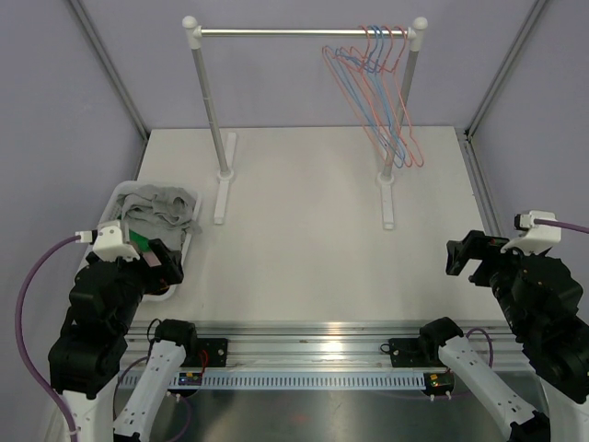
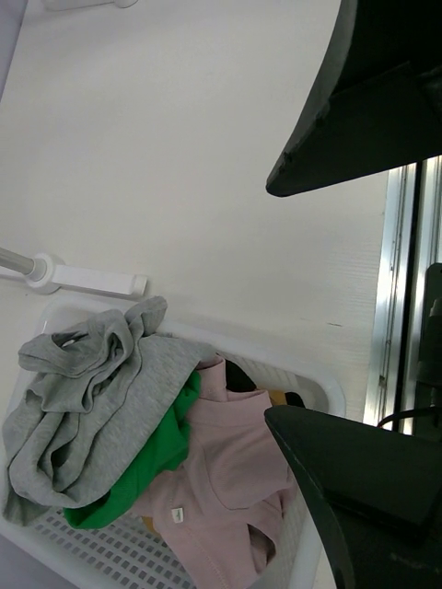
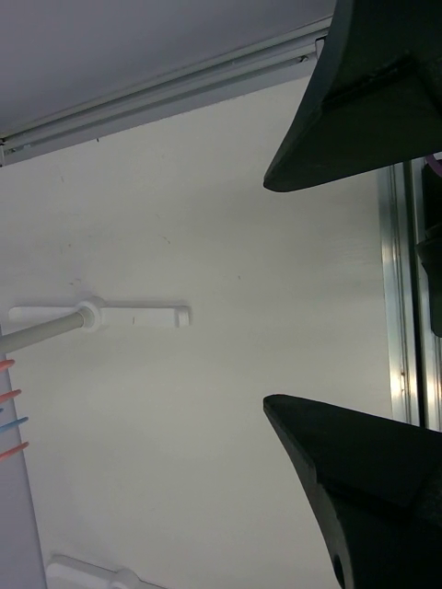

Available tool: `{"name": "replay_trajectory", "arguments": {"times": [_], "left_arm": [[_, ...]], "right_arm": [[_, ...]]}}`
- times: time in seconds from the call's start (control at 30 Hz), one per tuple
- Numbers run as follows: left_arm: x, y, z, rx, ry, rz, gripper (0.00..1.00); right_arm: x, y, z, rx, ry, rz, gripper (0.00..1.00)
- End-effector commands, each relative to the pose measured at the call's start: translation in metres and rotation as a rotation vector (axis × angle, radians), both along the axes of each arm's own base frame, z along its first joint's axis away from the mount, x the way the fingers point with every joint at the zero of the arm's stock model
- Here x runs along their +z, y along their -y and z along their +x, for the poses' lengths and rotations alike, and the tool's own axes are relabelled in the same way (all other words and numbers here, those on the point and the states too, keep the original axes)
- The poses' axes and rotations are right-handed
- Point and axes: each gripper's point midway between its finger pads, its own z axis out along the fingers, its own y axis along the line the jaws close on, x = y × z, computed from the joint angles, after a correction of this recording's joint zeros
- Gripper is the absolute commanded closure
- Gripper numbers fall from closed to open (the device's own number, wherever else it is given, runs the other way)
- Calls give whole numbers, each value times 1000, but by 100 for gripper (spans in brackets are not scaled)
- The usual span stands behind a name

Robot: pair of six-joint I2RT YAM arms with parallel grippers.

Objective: Remove the tank top from the hanger

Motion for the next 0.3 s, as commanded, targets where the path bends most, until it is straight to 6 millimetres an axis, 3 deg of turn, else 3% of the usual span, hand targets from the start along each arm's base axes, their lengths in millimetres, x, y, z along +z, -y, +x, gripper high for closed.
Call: {"name": "replay_trajectory", "arguments": {"times": [0.0, 0.27], "left_arm": [[3, 6, 2, -46, 22, 6, 1], [3, 4, 4, -33, 22, 9, 1]], "right_arm": [[-1, 4, -1, -8, -13, -34, 1], [-7, -7, 6, 34, -27, -19, 0]]}}
